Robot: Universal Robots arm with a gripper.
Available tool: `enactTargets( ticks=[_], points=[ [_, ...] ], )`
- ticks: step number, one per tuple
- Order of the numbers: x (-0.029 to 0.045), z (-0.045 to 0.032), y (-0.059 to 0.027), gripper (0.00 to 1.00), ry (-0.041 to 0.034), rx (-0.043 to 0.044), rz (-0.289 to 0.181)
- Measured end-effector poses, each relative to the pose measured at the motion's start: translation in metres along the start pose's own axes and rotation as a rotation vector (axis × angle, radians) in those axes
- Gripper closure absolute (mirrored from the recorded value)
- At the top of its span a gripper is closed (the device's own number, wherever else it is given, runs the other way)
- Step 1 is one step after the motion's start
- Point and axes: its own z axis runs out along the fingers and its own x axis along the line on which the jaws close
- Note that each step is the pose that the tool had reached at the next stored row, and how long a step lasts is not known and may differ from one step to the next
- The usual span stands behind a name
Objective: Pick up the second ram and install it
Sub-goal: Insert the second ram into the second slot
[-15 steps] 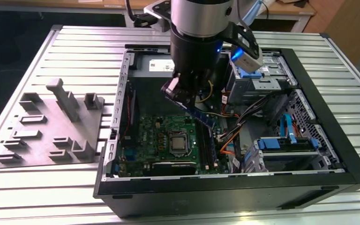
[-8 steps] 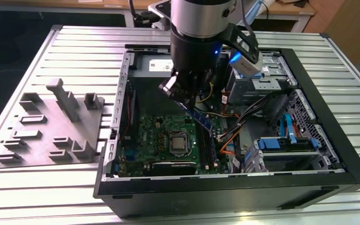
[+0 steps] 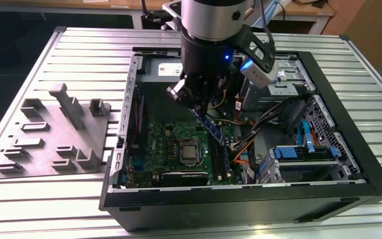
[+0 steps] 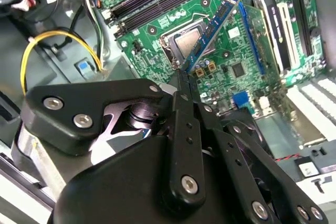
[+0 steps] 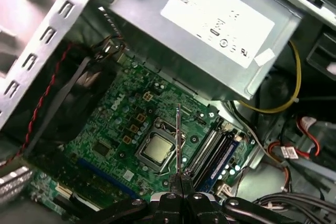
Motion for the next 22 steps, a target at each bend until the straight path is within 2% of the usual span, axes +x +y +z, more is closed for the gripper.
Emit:
enactTargets(
  ticks=[22],
  points=[
    [0.0001, 0.0038, -0.0001, 0.89, -0.007, 0.0115, 0.392]
  ],
)
